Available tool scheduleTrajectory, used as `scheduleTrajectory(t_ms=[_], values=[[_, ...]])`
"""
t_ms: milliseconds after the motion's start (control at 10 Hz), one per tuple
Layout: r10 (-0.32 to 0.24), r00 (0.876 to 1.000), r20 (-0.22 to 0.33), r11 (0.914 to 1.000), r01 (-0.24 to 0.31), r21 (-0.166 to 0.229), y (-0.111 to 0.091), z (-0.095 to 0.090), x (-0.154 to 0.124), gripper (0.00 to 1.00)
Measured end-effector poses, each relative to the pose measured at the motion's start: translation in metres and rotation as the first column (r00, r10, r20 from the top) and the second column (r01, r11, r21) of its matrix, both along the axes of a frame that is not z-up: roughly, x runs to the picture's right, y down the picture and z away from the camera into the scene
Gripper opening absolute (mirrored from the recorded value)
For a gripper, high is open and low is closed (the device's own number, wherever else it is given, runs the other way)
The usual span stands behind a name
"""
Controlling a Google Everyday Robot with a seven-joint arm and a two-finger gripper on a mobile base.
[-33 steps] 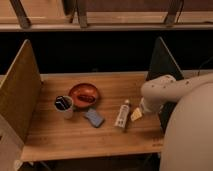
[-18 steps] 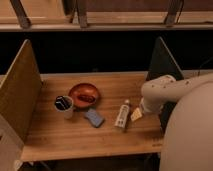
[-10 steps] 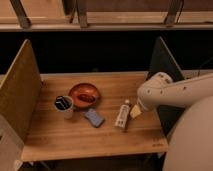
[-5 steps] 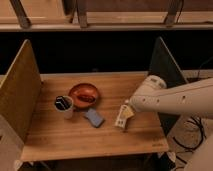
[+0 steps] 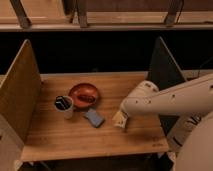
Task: Wipe the white sponge on the table
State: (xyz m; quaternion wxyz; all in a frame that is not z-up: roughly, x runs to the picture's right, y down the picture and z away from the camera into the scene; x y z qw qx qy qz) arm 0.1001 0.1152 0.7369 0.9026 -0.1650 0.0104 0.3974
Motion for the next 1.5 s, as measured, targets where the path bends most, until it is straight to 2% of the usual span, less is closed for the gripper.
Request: scheduleTrajectory(t_ms=[200,300,500,700,900,1100,1300,1500], values=[[-0.006,1.000,-0.002,1.0000,0.006,-0.004,0.002,0.000,0.002,0.80],[-0.029,1.000,0.009,0.9996,0.029,-0.006,0.003,0.002,-0.004,0.80],[-0.119,0.990,0.079,0.9924,0.121,-0.023,0.010,0.012,-0.046,0.80],[-0.164,0.979,0.124,0.9842,0.171,-0.048,0.020,0.024,-0.075,0.80],[-0.167,0.973,0.156,0.9785,0.183,-0.094,0.037,0.041,-0.094,0.80],[-0.136,0.971,0.198,0.9750,0.167,-0.147,0.057,0.059,-0.115,0.80],[-0.135,0.959,0.249,0.9665,0.183,-0.180,0.070,0.068,-0.140,0.80],[-0.136,0.956,0.261,0.9641,0.188,-0.188,0.073,0.070,-0.146,0.80]])
